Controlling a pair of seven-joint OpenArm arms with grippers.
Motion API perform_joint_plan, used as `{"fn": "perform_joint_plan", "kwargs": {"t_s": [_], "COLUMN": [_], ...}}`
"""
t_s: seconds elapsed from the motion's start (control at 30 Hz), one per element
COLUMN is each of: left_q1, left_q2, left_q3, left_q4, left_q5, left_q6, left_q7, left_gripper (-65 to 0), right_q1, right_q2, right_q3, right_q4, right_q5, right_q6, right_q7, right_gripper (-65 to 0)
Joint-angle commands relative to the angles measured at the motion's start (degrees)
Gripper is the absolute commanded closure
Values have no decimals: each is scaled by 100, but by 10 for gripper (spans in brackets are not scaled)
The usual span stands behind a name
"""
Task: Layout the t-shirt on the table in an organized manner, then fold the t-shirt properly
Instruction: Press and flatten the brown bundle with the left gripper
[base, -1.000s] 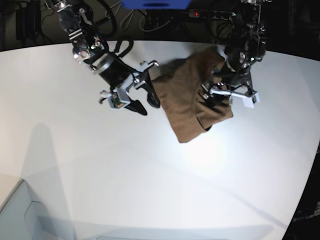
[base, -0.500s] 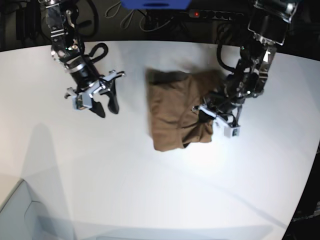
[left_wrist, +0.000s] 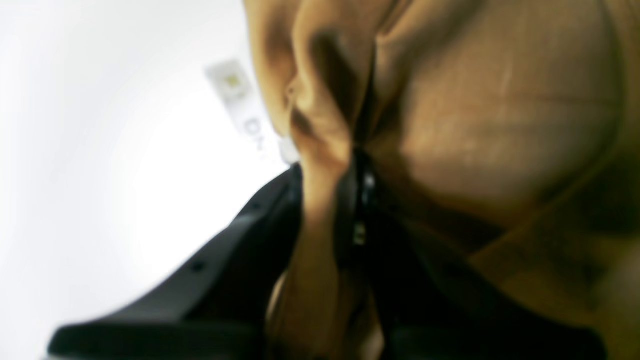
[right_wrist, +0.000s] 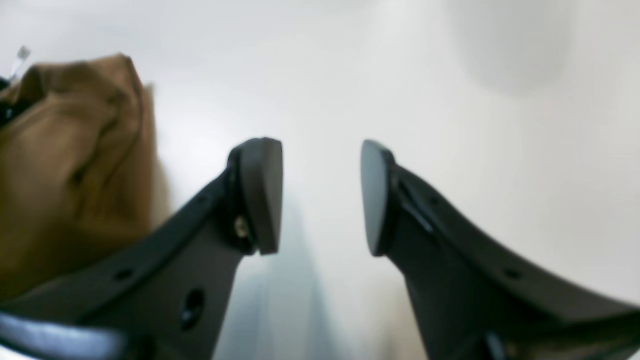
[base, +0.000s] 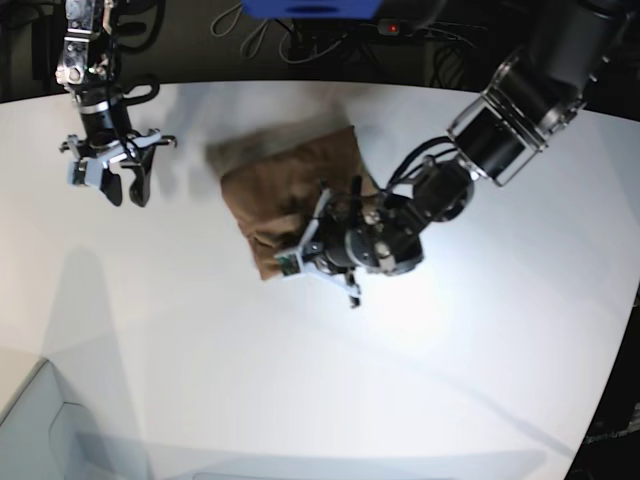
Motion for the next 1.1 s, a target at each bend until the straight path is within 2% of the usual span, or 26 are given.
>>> {"fn": "perform_joint_plan", "kwargs": {"t_s": [0.0, 0.07, 0.2, 0.4, 0.5, 0.63, 0.8, 1.07], "left_q1": [-106, -115, -89, -142, -142, -133, -142, -142], "left_q2": [134, 415, 819, 1338, 1373, 1382, 1373, 1356], "left_q3": [-9, 26, 43, 43, 35, -1, -18, -9], "left_q4": [44, 44, -35, -704, -765, -765, -704, -695], "left_q5": [346, 1146, 2253, 2939, 3150, 3168, 3159, 3168], "left_q6": [-244, -639, -679, -679, -679, -679, -679, -679], "left_q7": [-25, -482, -1282, -1370, -1361, -1334, -728, -666], "left_gripper": [-1, -1, -1, -1, -1, -2, -52, -53], "right_q1": [-56, -144, -346, -495, -575, -619, -627, -627], "right_q2": [48, -58, -225, -612, -770, -796, -867, -875], "right_q3": [143, 389, 776, 1242, 1383, 1383, 1392, 1374], "right_q4": [105, 105, 105, 140, 325, 589, 773, 800], "right_q5": [52, 52, 52, 52, 52, 52, 52, 43], "right_q6": [59, 59, 59, 59, 59, 59, 59, 59], "right_q7": [169, 160, 169, 178, 152, 143, 143, 143], "right_gripper": [-259, -259, -259, -259, -259, -259, -259, -259]}}
